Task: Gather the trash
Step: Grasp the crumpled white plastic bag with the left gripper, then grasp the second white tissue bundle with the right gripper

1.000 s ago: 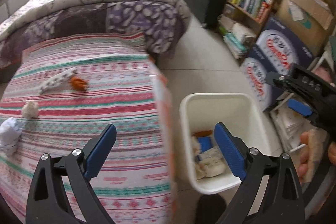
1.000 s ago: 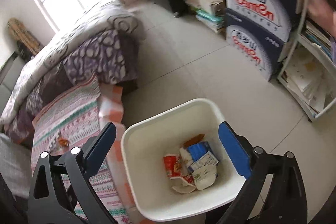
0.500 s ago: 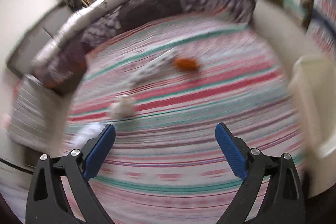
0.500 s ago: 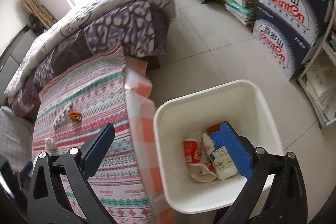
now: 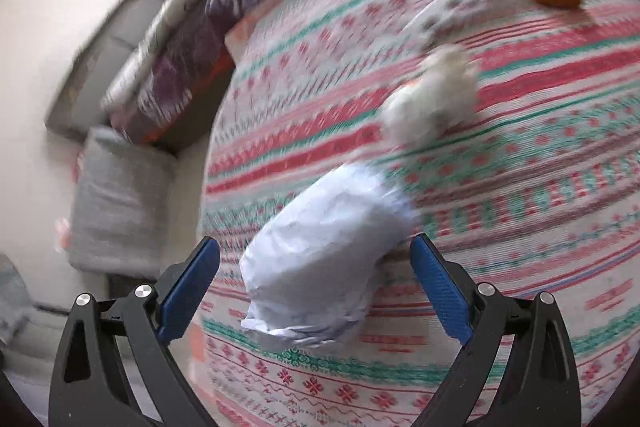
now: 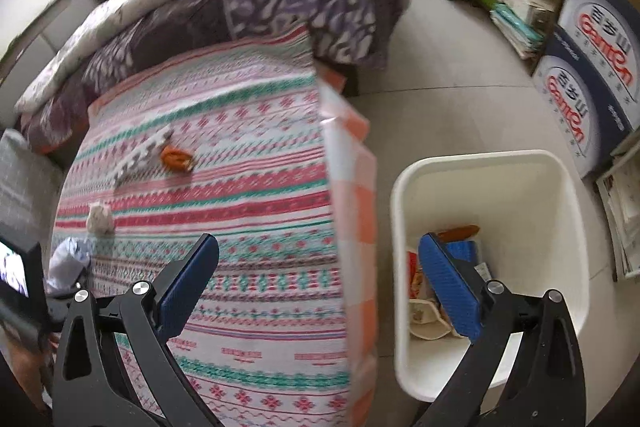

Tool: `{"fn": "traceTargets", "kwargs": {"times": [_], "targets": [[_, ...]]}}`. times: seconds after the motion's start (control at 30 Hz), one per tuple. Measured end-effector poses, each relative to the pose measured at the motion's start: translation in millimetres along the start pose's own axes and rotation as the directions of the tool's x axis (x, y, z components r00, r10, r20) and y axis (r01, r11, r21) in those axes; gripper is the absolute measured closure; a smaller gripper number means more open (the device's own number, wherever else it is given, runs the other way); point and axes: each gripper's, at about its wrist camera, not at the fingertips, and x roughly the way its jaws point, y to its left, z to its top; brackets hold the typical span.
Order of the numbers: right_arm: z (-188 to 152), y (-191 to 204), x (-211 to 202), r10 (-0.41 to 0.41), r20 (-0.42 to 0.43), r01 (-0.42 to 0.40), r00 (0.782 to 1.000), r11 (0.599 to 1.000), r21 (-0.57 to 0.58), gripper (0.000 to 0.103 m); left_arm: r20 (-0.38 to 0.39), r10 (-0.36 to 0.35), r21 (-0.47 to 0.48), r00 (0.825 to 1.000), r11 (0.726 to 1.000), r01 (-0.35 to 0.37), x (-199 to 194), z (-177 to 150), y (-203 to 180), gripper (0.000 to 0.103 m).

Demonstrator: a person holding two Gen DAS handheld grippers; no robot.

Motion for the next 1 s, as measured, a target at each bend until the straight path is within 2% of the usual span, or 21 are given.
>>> {"fn": "traceTargets", "kwargs": {"times": [0.07, 0.1, 0.17, 0.2, 0.3, 0.33, 0.4, 0.43, 0.5, 0.57, 0.63, 0.73, 0.8, 0.87, 1.0], "targets": [[-2.0, 12.4, 6.3, 0.018, -0.017, -0.018, 1.000, 1.000, -0.022, 0.007, -0.019, -0.078, -0.068, 0.997, 0.995, 0.076, 14.2, -8.3, 17.7, 0.015], [-3.4, 19.7, 9.5, 0.031, -0.025, -0.032, 0.999, 0.999, -0.036, 0.007, -0.029, -0.116, -0.095, 0.993, 0.989, 0.113, 20.0, -11.9, 23.7, 0.029], [-6.1, 34.9, 15.3, 0.054, -0.036, -0.056, 0.998, 0.996, -0.071, 0.007, -0.043, -0.217, -0.187, 0.975, 0.961, 0.205, 32.1, -21.4, 39.5, 0.041], [-7.4, 42.0, 17.4, 0.065, -0.038, -0.069, 0.997, 0.993, -0.092, 0.007, -0.042, -0.240, -0.228, 0.970, 0.947, 0.224, 34.4, -24.6, 46.8, 0.051], [-9.8, 67.5, 22.6, 0.086, -0.022, -0.089, 0.996, 0.982, -0.170, 0.007, -0.014, -0.288, -0.347, 0.958, 0.900, 0.266, 32.7, -34.0, 73.7, 0.063], [-11.3, 78.6, 25.6, 0.092, -0.017, -0.093, 0.996, 0.974, -0.207, 0.007, 0.000, -0.300, -0.377, 0.954, 0.884, 0.278, 31.7, -36.4, 80.8, 0.063], [-13.6, 97.4, 30.7, 0.117, -0.021, -0.118, 0.993, 0.958, -0.262, 0.007, 0.060, -0.333, -0.461, 0.941, 0.827, 0.322, 24.9, -43.6, 105.7, 0.065], [-14.9, 109.7, 33.3, 0.130, -0.024, -0.132, 0.991, 0.947, -0.294, 0.007, 0.084, -0.341, -0.485, 0.936, 0.807, 0.337, 20.9, -45.8, 113.3, 0.065], [-16.8, 134.5, 36.3, 0.159, -0.019, -0.155, 0.987, 0.922, -0.355, 0.007, 0.160, -0.358, -0.544, 0.920, 0.745, 0.385, 9.0, -50.9, 135.1, 0.065], [-17.5, 161.7, 38.6, 0.192, 0.006, -0.173, 0.981, 0.900, -0.401, 0.007, 0.219, -0.362, -0.580, 0.906, 0.699, 0.419, -6.5, -52.8, 146.0, 0.065], [-18.1, 191.4, 42.3, 0.235, 0.020, -0.202, 0.972, 0.874, -0.443, 0.007, 0.277, -0.346, -0.603, 0.896, 0.664, 0.443, -23.6, -53.1, 159.3, 0.065], [-20.8, 237.4, 51.4, 0.273, 0.030, -0.224, 0.962, 0.843, -0.489, 0.008, 0.347, -0.326, -0.619, 0.880, 0.625, 0.476, -48.5, -57.4, 172.4, 0.064], [-22.1, 258.5, 60.0, 0.282, 0.026, -0.232, 0.959, 0.833, -0.502, 0.008, 0.376, -0.306, -0.629, 0.875, 0.609, 0.483, -61.6, -57.6, 180.6, 0.064], [-24.5, 274.6, 69.8, 0.283, 0.023, -0.232, 0.959, 0.826, -0.514, 0.010, 0.386, -0.304, -0.631, 0.871, 0.601, 0.490, -66.6, -56.8, 181.1, 0.064], [-27.9, 291.6, 89.5, 0.243, 0.025, -0.193, 0.970, 0.826, -0.529, 0.013, 0.370, -0.297, -0.643, 0.880, 0.603, 0.473, -64.1, -60.4, 182.6, 0.064]]}}
